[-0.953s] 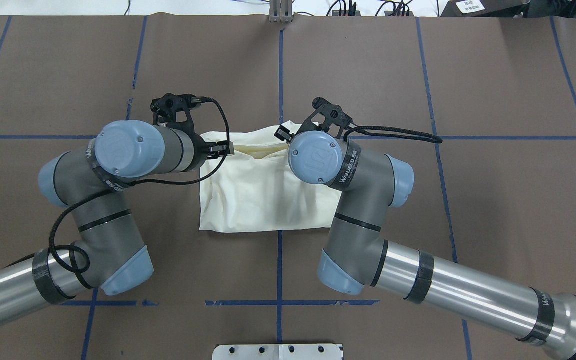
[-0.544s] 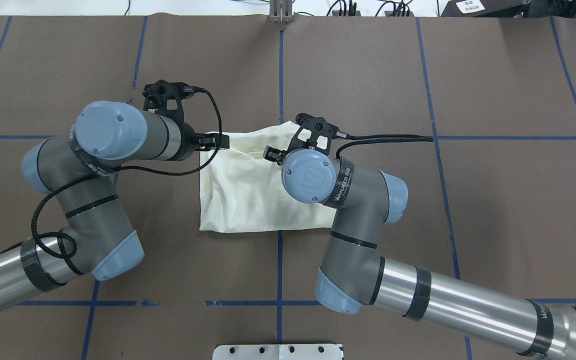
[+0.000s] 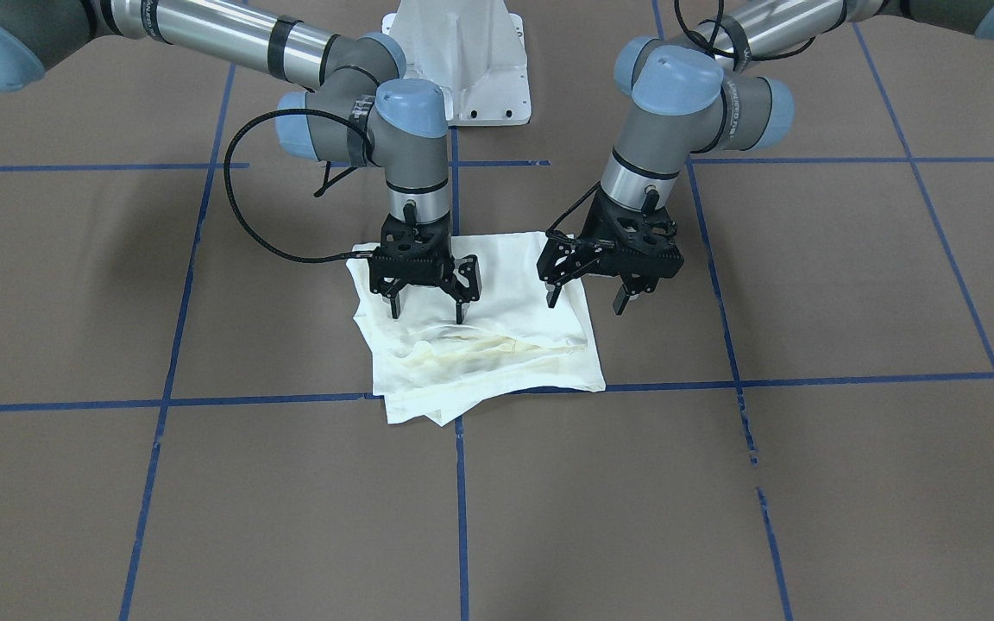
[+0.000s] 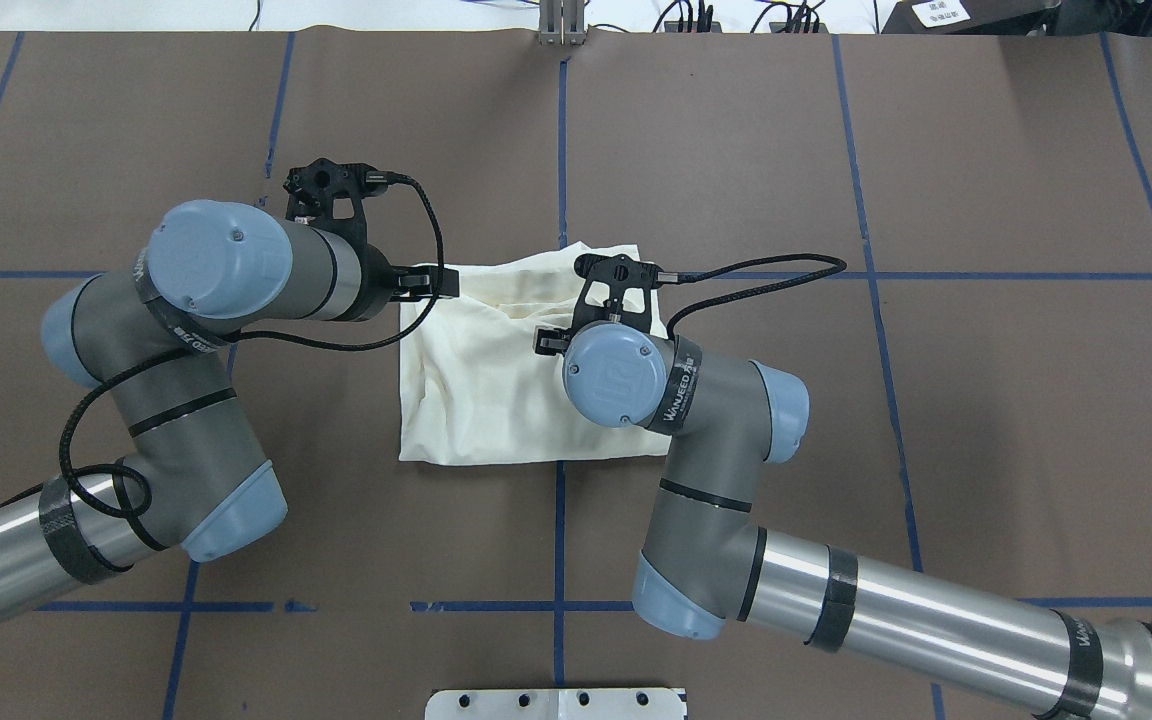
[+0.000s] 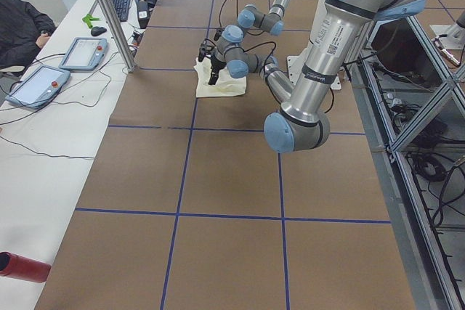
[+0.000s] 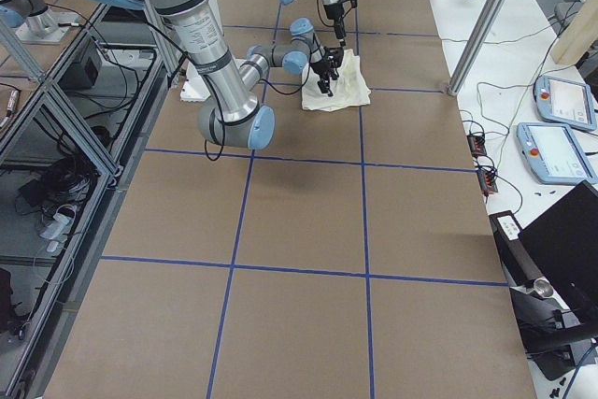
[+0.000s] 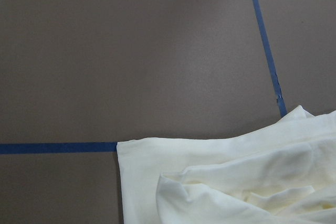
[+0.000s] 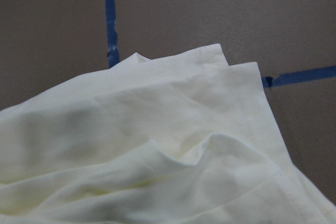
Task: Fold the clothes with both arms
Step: 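Lay the edge down and open both grippers, then raise the right gripper away from the folded shirt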
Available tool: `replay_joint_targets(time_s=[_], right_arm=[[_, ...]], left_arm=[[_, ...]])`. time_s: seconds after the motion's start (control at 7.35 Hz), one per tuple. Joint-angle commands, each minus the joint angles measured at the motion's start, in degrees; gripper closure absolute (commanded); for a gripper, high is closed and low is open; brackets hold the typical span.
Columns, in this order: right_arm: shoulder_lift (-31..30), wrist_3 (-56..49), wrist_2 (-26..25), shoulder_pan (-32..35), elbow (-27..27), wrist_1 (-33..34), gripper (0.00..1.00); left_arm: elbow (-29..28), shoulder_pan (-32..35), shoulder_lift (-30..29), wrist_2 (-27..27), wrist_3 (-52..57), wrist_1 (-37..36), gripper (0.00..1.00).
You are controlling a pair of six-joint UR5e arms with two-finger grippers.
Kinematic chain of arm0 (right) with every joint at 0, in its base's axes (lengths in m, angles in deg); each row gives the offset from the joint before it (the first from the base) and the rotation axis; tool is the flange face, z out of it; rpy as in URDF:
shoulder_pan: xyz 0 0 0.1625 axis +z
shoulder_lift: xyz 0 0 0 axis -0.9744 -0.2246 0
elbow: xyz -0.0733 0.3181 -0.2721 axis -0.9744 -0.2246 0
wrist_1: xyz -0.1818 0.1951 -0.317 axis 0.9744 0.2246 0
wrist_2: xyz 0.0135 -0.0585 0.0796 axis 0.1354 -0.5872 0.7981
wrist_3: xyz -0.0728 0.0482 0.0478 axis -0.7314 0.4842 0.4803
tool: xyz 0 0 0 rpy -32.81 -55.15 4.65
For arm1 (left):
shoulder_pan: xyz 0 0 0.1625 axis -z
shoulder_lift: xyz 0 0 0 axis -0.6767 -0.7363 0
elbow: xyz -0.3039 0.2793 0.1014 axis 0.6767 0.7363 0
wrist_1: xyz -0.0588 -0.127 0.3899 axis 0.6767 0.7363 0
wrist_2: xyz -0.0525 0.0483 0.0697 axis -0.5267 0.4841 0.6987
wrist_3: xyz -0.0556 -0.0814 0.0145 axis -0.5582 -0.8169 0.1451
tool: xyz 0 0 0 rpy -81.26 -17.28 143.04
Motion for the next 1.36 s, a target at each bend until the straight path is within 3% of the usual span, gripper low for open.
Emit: replay_joint_targets(time_s=[0.0,0.27,0.68,0.95,1.22], right_arm=[[0.6,-1.8,0.6,3.8,-3.8,-0.1,0.0],[1.1,-1.4,1.1,7.2,-6.9,-0.1,0.0],[3.3,1.5,12.9,14.1,-5.9,-0.6,0.0],[3.1,1.5,13.4,14.4,-3.4,-0.5,0.0],[2.7,1.5,13.4,14.4,-3.3,-0.6,0.0]], left_arm=[[0.2,0.0,0.1,0.0,-0.4,0.0,0.0],[0.2,0.0,0.1,0.0,-0.5,0.0,0.0],[-0.1,-1.1,0.1,0.0,-0.6,0.0,0.0],[-0.7,-5.5,4.4,0.6,-6.9,8.2,0.03],[-0.1,-7.8,6.7,1.5,-10.1,12.7,0.5]])
